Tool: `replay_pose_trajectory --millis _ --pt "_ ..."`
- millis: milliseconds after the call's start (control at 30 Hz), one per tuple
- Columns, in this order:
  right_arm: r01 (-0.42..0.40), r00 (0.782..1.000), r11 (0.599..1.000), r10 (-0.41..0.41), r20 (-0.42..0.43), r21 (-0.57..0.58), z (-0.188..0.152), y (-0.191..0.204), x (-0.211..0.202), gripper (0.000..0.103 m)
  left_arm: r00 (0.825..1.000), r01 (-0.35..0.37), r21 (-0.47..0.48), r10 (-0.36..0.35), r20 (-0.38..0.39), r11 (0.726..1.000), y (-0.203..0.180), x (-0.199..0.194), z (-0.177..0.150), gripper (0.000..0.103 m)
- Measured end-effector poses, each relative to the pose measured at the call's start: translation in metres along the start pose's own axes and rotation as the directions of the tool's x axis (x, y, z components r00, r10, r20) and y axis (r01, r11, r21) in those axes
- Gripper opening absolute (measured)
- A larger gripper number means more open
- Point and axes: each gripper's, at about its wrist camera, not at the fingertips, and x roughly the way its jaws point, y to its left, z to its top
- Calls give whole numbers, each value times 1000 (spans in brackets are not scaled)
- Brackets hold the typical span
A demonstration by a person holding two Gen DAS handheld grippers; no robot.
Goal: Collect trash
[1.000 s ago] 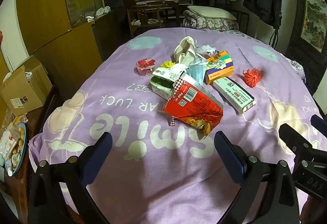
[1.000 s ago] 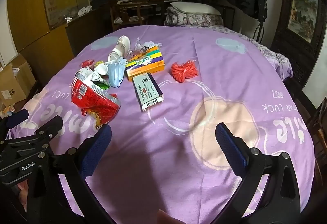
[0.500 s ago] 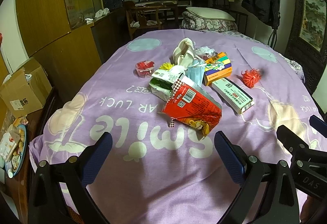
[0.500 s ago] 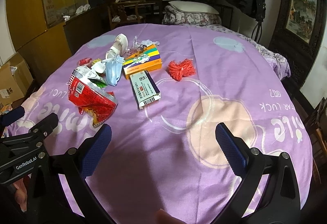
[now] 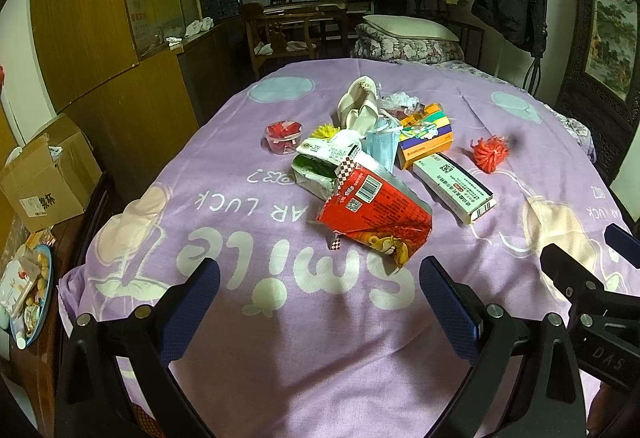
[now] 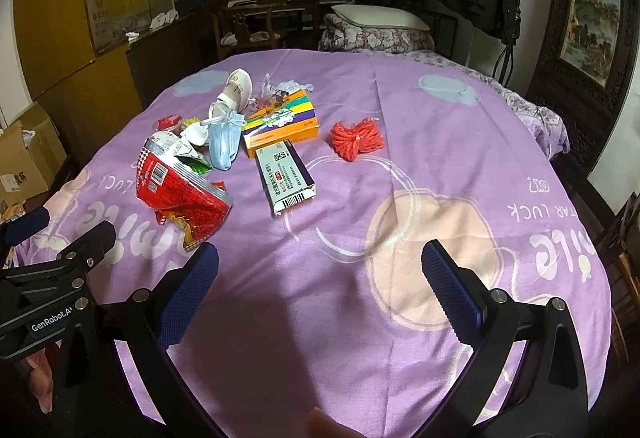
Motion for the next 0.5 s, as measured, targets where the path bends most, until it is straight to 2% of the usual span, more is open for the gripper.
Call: replay_pose_trajectory --millis 200,400,433,500 --pt "6 1000 1000 -6 18 5 -1 -2 -3 97 999 4 -5 -4 50 1000 3 -4 -1 97" --pt "22 998 999 -19 66 -37 -4 1 -7 97 999 10 -8 -9 30 1000 3 -3 -1 97" --pt "4 998 999 -2 59 -37 -5 0 -6 97 999 20 -17 -19 47 1000 4 -4 -1 97" --pt "-71 997 997 71 39 -21 -5 -3 -6 97 999 44 -30 -45 -11 999 7 3 -1 97"
